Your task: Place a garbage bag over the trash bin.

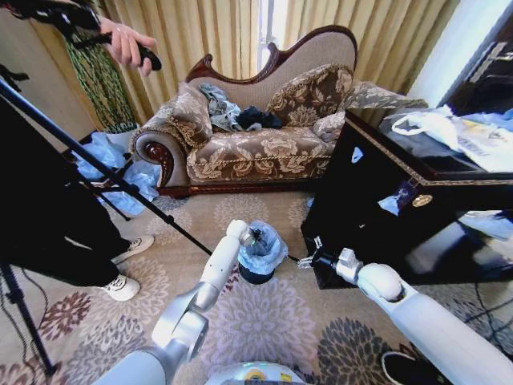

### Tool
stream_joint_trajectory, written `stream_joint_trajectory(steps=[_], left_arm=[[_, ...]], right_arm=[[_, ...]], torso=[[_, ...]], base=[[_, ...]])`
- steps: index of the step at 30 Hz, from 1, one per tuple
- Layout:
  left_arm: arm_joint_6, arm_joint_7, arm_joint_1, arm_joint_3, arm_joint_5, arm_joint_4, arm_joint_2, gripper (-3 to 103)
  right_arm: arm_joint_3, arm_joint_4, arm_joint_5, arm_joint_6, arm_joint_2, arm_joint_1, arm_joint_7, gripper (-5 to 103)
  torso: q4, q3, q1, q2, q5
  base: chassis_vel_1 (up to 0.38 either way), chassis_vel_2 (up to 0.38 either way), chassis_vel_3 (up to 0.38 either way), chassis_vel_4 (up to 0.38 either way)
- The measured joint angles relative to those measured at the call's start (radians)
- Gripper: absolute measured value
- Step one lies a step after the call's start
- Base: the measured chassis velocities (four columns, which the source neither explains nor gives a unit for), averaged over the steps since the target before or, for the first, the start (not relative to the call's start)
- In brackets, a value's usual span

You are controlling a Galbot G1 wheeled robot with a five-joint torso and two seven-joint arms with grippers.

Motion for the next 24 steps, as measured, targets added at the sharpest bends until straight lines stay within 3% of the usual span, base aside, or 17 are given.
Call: stream_joint_trajectory(steps=[10, 17, 24], left_arm=[[-0.019, 0.049, -0.013, -0.053, 0.048, 0.07, 0.001, 0], [-0.018, 0.035, -0.026, -0.113, 0.042, 0.042, 0.002, 0], [0.009, 0.019, 0.016, -0.068, 0.012, -0.039, 0.001, 0]], right_arm=[[0.0, 0.005, 0.013, 0.0, -0.012, -0.004, -0.002, 100], [0.0, 0.005, 0.016, -0.001, -0.01, -0.005, -0.002, 100], [0.001, 0.002, 0.016, -0.001, -0.012, -0.006, -0.002, 100]], torso=[[0.0, 0.0, 0.0, 0.0, 0.0], [0.0001, 0.0, 0.0, 0.0, 0.0002], [0.0001, 0.0, 0.0, 0.0, -0.0001]], base=[[0.0, 0.0, 0.0, 0.0], [0.0, 0.0, 0.0, 0.0], [0.0, 0.0, 0.0, 0.0]])
